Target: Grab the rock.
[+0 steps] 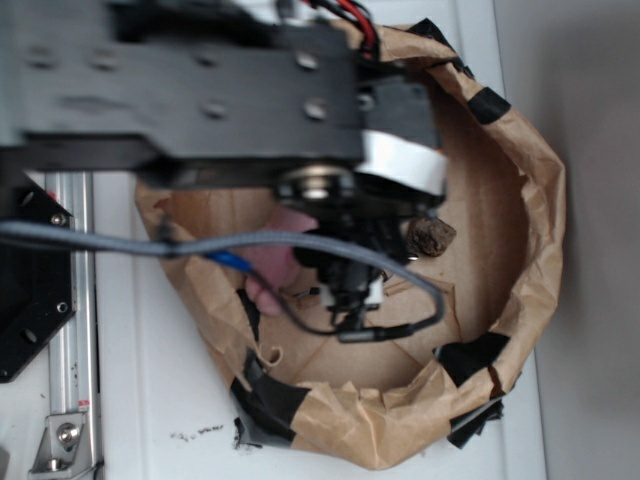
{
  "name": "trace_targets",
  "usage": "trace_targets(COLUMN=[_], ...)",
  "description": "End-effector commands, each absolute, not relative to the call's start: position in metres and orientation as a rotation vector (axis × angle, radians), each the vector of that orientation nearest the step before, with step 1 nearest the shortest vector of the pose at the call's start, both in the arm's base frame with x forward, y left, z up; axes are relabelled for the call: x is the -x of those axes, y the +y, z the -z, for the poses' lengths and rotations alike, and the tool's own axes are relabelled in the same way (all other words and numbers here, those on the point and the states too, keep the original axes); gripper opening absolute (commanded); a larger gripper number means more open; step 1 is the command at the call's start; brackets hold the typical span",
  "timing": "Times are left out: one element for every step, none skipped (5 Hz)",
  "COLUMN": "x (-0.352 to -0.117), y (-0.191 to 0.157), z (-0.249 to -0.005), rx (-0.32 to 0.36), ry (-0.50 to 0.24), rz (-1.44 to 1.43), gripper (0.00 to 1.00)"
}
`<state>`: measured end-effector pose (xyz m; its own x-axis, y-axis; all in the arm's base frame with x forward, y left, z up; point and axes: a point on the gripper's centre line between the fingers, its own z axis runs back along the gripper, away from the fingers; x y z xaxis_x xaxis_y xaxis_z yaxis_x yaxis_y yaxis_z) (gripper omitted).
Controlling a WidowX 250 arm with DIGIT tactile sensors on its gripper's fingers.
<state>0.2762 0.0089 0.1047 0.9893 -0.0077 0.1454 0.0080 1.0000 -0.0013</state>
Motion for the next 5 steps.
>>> trace_targets(x=[-0.327,-0.339,-0.335,-0.323,-0.302], y=[-0.005,-0.001,0.000,0.005,0.013], z=[-0.068,-0.039,-0.027,-0.041,-0.089], rx=[-0.087,-0.074,-0.066,-0.087,-0.033], ry=[-0.171,-0.144,-0.120,-0.118,-0.238], rz=[0.155,0.162,0.111,0.041,-0.006], gripper=[1.00,0.82,0.00,0.00,0.00])
